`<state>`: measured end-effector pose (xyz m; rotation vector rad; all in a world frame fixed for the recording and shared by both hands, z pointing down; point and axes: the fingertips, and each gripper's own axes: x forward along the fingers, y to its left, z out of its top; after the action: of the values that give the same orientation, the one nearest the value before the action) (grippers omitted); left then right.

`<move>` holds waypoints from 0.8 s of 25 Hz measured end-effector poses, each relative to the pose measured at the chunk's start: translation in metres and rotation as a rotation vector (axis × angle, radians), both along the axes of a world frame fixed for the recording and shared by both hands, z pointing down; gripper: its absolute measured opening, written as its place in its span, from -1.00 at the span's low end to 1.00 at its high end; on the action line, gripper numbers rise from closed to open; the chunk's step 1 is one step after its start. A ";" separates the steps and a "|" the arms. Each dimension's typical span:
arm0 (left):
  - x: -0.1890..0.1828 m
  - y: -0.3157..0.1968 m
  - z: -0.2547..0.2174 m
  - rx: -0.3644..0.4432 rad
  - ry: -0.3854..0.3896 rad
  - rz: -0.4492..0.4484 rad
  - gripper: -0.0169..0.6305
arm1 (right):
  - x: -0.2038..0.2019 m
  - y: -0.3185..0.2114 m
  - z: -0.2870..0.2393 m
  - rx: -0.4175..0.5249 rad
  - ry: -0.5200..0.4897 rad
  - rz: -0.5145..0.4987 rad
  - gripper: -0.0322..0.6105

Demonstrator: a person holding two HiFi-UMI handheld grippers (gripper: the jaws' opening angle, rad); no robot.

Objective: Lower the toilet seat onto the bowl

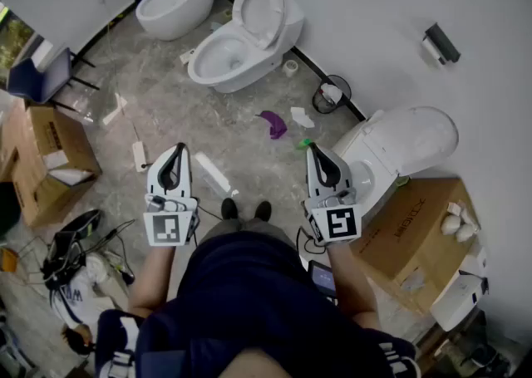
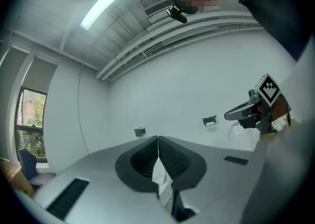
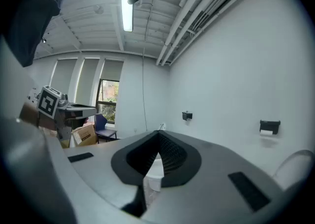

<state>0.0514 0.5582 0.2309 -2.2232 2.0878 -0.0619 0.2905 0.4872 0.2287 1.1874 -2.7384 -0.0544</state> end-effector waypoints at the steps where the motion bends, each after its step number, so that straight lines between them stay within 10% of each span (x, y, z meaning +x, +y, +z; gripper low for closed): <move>1: 0.000 0.000 0.000 0.003 -0.001 -0.001 -0.87 | 0.000 0.000 0.000 0.001 0.002 -0.001 -0.84; 20: 0.009 -0.005 0.005 -0.005 -0.007 -0.001 -0.87 | 0.011 -0.004 0.007 -0.003 0.003 -0.006 -0.84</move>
<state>0.0608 0.5533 0.2355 -2.2213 2.0883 -0.0745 0.3016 0.4834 0.2359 1.1776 -2.7383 -0.0523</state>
